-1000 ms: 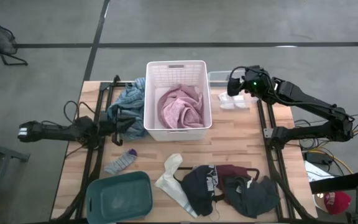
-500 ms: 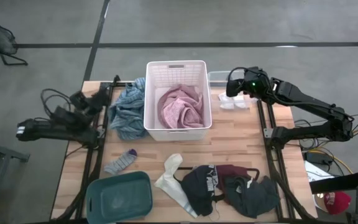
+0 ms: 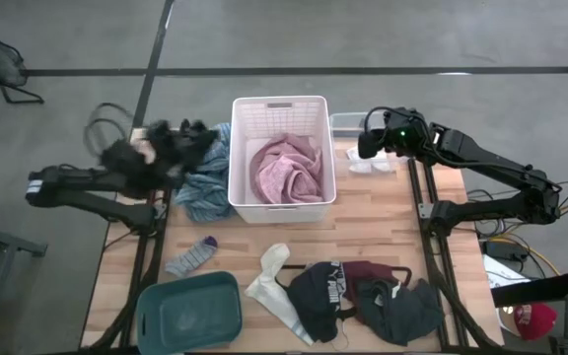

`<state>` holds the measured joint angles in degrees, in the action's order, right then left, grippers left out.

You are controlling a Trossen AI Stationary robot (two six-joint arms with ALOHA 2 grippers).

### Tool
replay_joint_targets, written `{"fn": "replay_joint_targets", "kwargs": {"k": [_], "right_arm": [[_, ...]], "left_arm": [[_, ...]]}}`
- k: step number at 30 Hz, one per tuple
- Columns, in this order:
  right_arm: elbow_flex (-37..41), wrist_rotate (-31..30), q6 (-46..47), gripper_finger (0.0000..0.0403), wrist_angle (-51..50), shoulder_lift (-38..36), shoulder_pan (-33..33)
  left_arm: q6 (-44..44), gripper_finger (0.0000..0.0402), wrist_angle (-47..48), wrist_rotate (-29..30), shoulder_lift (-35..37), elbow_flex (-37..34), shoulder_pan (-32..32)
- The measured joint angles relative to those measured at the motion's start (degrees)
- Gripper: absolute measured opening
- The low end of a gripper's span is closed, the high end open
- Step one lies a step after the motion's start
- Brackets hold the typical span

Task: Pick & Place Cloths
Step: Put the blue boxer shorts into the green bin

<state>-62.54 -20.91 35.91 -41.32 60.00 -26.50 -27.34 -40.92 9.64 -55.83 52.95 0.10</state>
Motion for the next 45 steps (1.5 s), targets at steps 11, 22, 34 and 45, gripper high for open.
{"fn": "replay_joint_targets", "kwargs": {"k": [11,22,34,45], "right_arm": [[0.89,6.04,-7.4,0.0016,3.18,0.18,1.0],[6.04,13.38,-3.03,0.0008,3.0,0.09,1.09],[6.17,20.41,-9.88,0.0008,2.85,-3.45,4.66],[12.55,22.66,-10.91,0.0008,2.2,-6.3,7.01]], "left_arm": [[0.4,0.0048,42.84,-4.96,-14.37,16.97,-1.29],[4.76,0.0081,62.44,-9.81,-28.46,33.3,0.0],[1.84,0.0185,62.71,-9.63,-34.93,36.8,10.37],[-4.64,0.0187,64.33,-7.5,-42.95,34.69,17.66]]}}
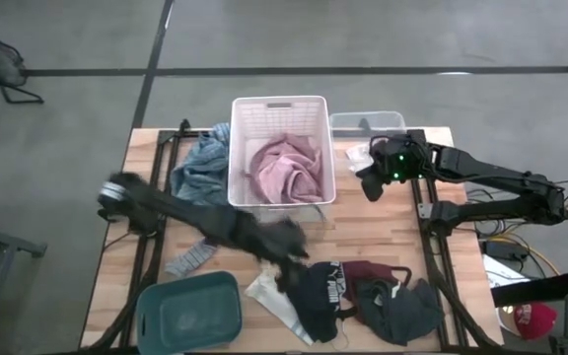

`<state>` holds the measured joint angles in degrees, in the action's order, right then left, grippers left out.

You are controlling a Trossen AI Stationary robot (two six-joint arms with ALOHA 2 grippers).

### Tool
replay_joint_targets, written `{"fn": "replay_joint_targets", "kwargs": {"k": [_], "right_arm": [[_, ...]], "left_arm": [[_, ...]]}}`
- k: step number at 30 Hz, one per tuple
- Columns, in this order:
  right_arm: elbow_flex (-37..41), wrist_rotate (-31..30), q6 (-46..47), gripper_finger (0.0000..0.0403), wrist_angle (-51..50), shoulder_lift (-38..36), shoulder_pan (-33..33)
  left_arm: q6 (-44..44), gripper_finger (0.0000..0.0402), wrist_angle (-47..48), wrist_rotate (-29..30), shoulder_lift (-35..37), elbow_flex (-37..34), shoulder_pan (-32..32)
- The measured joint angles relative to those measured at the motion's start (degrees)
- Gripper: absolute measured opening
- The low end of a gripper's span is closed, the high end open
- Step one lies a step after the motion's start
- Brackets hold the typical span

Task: Pick & Place Cloths
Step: Put the blue boxer shorts into the green bin

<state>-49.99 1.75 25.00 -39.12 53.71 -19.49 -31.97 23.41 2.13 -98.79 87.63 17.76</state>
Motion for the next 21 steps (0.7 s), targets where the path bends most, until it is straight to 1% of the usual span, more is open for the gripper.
{"fn": "replay_joint_targets", "kwargs": {"k": [2,4,6,10,13,17,21], "right_arm": [[1.64,0.82,0.09,0.0008,0.05,-0.5,0.14],[3.41,1.72,0.1,0.0008,-0.09,-1.08,0.14],[4.57,2.06,0.66,0.0008,0.34,-1.8,0.13],[5.37,2.97,0.76,0.0008,0.33,-3.13,0.13],[5.44,2.99,0.8,0.0008,0.55,-4.36,0.12],[5.44,2.98,0.94,0.0008,0.56,-5.77,0.12],[5.44,2.97,0.94,0.0008,0.45,-6.95,0.11]], "left_arm": [[-0.66,0.0187,2.44,0.07,-2.2,-0.35,0.91],[-2.18,0.0186,-1.9,-0.72,-3.9,1.66,1.96],[-2.29,0.0186,-1.04,-2.63,-6.31,2.35,2.85],[-2.57,0.0186,0.1,-3.03,-11.48,2.25,3.77],[-3.71,0.0186,-2.51,-2.73,-12.88,2.52,3.67],[-5.23,0.0186,-3.14,-2.37,-15.04,2.31,3.7],[-2.12,0.0186,-3.35,-2.06,-16.52,2.23,3.67]]}}
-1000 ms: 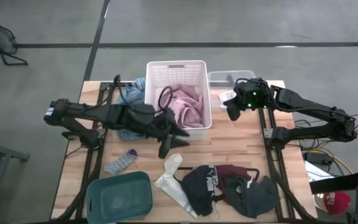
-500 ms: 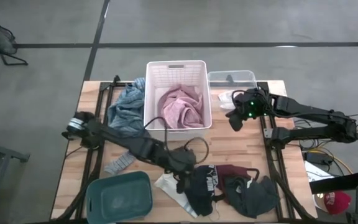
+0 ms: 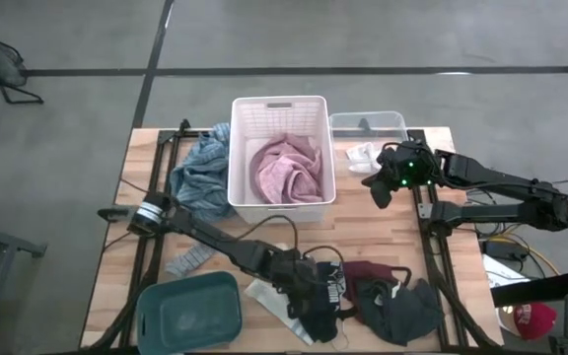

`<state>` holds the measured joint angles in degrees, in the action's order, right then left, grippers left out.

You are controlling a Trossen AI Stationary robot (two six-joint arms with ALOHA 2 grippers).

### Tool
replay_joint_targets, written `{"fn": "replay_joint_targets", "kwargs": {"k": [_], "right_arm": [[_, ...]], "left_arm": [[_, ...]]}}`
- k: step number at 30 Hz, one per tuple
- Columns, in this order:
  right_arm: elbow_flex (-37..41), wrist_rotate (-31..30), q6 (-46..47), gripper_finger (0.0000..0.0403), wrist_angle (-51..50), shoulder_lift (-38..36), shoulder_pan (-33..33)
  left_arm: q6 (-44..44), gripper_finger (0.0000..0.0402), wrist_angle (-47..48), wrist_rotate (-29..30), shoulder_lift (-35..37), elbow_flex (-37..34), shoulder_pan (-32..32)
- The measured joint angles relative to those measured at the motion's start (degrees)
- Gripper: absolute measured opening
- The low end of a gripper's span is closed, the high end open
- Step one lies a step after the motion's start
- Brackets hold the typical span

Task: Pick & Place Cloths
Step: Put the blue boxer shorts into the green bin

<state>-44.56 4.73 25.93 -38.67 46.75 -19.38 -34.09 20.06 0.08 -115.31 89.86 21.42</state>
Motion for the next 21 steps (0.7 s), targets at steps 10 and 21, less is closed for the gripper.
{"fn": "replay_joint_targets", "kwargs": {"k": [10,21], "right_arm": [[0.0,-0.2,0.0,0.0008,-0.05,-0.09,0.0],[0.0,-0.39,0.0,0.0009,0.19,-0.08,0.0]], "left_arm": [[-0.2,0.0186,-1.46,2.44,-3.46,-0.93,-1.11],[-3.17,0.0023,-0.91,1.31,-3.71,-0.96,-3.13]]}}
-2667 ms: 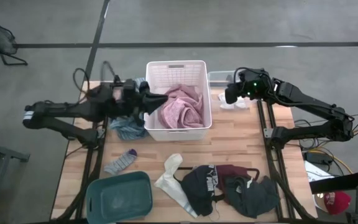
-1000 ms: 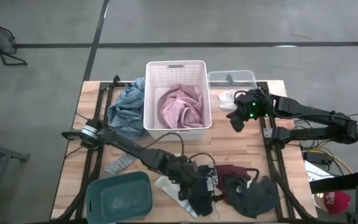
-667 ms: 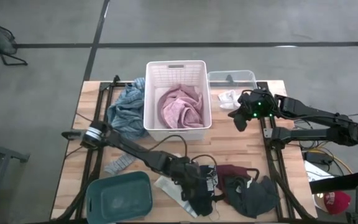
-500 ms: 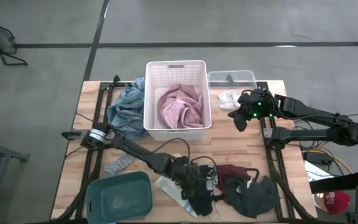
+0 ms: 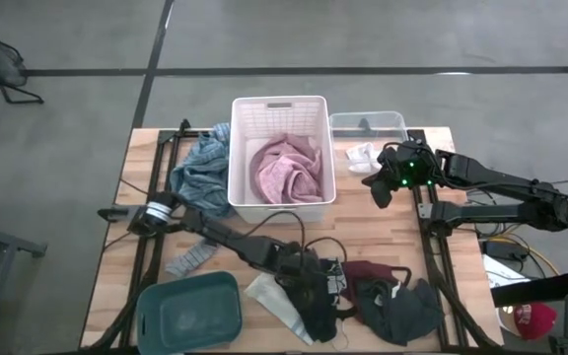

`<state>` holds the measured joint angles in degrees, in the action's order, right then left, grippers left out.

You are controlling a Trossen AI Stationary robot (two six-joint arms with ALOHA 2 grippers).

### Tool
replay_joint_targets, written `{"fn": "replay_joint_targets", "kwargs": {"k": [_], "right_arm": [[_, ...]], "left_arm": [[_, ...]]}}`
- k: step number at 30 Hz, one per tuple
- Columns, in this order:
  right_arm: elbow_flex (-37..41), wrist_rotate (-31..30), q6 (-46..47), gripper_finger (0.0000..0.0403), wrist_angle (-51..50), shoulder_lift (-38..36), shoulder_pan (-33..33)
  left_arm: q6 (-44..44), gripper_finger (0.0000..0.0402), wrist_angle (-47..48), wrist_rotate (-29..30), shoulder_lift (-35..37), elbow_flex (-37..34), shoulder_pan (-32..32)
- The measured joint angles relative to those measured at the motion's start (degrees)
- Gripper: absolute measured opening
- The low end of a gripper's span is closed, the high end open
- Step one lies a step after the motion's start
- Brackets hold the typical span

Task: Pick & Place Cloths
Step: Put the blue boxer shorts into the green bin

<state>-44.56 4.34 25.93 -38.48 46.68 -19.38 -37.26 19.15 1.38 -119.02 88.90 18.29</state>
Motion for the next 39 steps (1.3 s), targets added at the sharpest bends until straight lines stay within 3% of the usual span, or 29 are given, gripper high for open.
{"fn": "replay_joint_targets", "kwargs": {"k": [8,17,29,39], "right_arm": [[0.0,0.0,0.22,0.0009,0.33,-0.07,0.0],[0.0,-0.02,-0.9,0.0009,0.62,-0.14,-0.02],[0.0,-1.25,-5.47,0.0009,1.97,-0.09,-0.02],[0.0,-4.95,-9.73,0.0008,2.11,0.04,-0.03]], "left_arm": [[-4.26,0.0004,-1.48,-3.3,4.13,0.46,-1.21],[-9.85,0.0002,3.66,-3.21,20.02,0.96,0.36],[-34.72,0.0001,16.74,-3.34,41.33,0.83,7.74],[-59.38,0.0,23.97,-5.63,48.68,0.85,16.8]]}}
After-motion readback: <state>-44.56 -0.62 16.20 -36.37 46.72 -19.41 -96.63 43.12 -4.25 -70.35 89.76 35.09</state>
